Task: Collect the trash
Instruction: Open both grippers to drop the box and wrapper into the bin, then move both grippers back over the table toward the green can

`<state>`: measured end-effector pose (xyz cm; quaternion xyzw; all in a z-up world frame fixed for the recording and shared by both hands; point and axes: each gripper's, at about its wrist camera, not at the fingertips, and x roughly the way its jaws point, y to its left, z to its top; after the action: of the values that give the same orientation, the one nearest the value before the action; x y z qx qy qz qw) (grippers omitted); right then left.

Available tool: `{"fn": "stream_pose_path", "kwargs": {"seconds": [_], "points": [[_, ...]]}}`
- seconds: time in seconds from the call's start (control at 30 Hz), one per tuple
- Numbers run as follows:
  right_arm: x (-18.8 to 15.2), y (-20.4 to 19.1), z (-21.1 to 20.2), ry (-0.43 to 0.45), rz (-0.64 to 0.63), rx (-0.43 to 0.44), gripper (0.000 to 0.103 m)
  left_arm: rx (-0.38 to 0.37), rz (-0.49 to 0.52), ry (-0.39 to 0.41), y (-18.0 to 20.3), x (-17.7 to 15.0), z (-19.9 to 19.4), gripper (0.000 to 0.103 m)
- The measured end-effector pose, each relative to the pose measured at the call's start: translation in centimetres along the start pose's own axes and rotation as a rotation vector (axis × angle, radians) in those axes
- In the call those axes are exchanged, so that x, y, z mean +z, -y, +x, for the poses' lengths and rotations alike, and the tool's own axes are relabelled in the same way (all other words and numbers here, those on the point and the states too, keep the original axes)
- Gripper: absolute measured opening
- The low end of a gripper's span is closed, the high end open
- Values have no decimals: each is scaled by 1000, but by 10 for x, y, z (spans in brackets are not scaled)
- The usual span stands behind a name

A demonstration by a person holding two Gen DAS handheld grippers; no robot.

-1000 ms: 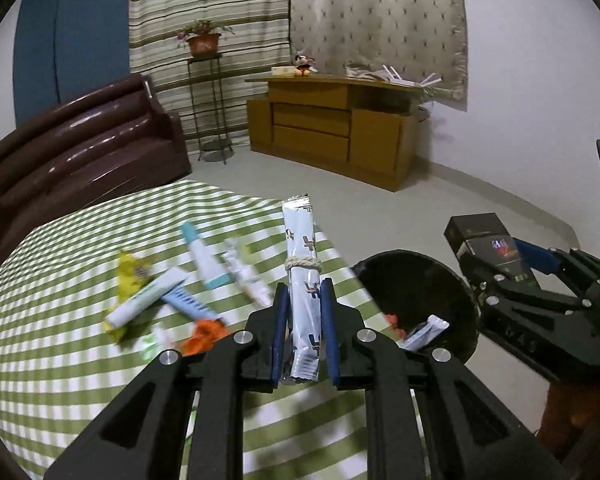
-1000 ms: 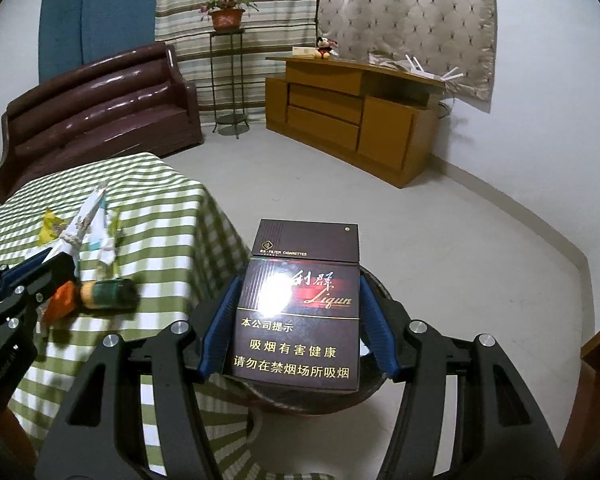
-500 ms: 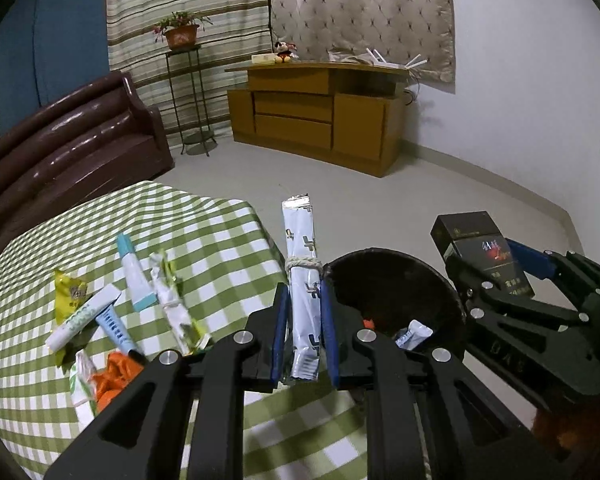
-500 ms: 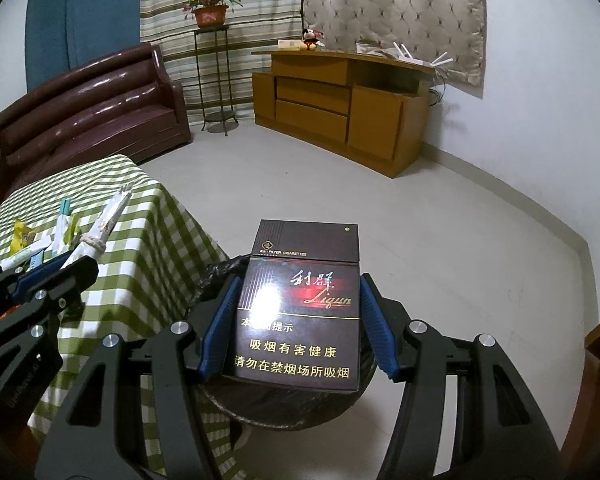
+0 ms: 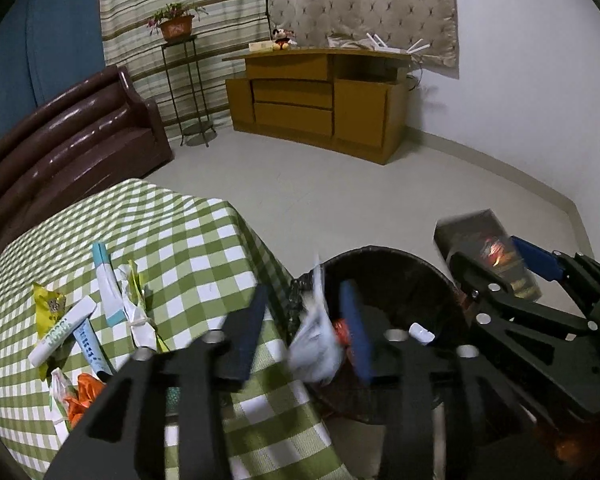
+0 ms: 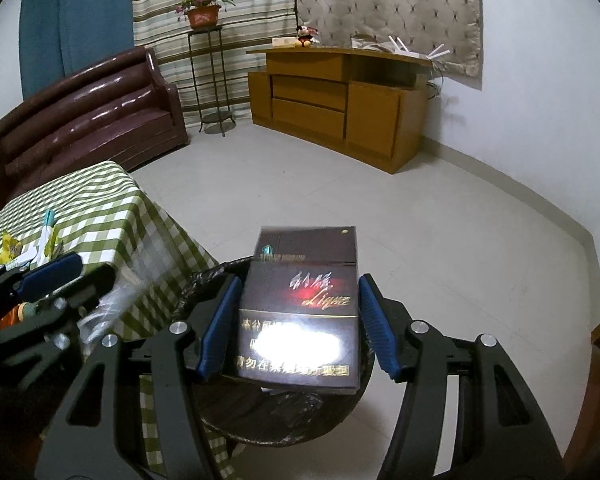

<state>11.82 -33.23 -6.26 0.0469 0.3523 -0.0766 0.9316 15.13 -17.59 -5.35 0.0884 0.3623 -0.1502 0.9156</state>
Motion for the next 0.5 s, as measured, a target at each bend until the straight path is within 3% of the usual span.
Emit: {"fn": "stream_pose_path", "kwargs": {"seconds": [0.1,0.5], "points": [[0,2,0,1,8,0,66,-1,-9,-2,-3,1,0,51],[0,6,-8,1,18,-13,66,6,-25,6,-12,1,-7,53]]}}
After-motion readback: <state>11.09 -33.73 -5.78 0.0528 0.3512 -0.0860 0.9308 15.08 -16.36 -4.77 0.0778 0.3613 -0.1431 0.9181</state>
